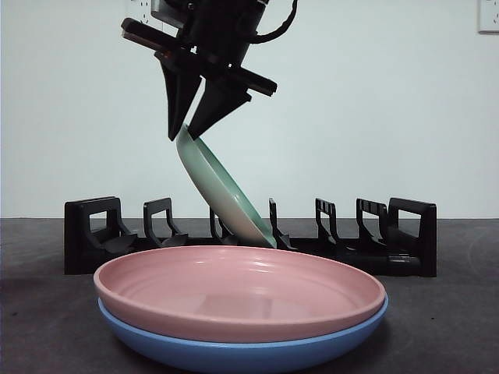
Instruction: Place the plate
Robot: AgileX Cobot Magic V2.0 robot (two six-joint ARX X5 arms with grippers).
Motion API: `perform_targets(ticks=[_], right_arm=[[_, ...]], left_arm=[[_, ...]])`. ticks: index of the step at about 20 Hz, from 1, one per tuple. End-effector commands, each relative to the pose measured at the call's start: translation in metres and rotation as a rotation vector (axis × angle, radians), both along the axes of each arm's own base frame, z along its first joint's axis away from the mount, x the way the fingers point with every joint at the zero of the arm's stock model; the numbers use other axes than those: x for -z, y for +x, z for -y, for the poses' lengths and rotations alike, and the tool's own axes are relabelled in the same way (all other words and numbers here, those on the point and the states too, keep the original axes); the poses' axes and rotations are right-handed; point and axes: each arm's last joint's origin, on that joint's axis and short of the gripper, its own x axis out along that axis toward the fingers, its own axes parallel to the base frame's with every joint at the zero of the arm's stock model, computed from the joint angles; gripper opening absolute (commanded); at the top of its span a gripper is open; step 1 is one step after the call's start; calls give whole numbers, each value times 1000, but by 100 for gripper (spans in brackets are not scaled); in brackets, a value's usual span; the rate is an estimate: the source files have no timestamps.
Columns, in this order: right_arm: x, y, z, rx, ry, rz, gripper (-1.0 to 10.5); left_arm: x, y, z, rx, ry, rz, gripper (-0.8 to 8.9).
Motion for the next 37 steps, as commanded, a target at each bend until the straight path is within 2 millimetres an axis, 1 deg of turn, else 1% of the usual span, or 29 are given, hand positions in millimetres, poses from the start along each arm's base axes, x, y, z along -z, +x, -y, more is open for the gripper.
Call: perform_targets(ticks=[1,4,6,8,10,14,16,19,22,24,27,29,32,37], right_arm=[[0,1,-8,-6,16,1,18],[-4,0,-9,-42,52,-28,18],[-12,-1,-8,-53,74,-23,18],[-28,-4,-6,-64,81,-5,18],[-48,-7,-2,-75,91,19,18],[-90,-20,11,-103,114,79,18],[-107,-27,19,-117,120,110,18],[-124,-39,32,-119,101,155,18],[-135,-54,43,-84,39,207,18],[-141,-65,45,-81,29,233,18],[-137,-80,47,-89,9,253,18],[-127,-94,46,-115,17,264,18],[-108,-118,49,-142,28,308,18],[-69,-162,61,-190,37,380,18]], left_arm=[[-7,0,0,0,-8,30,375],[-8,1,0,1,-12,42,375],[-9,2,0,0,-16,58,375],[-9,2,1,0,-18,64,375],[-11,3,1,0,-22,78,375],[-13,4,1,-2,-32,104,375],[-13,4,1,-2,-33,107,375],[-13,4,1,-2,-33,106,375],[-13,4,1,-2,-33,107,374],[-13,4,1,-2,-33,107,374],[-13,4,1,-1,-33,107,374],[-13,4,1,-2,-33,107,374],[-13,4,1,-1,-33,107,374],[-13,4,1,-1,-33,107,373]])
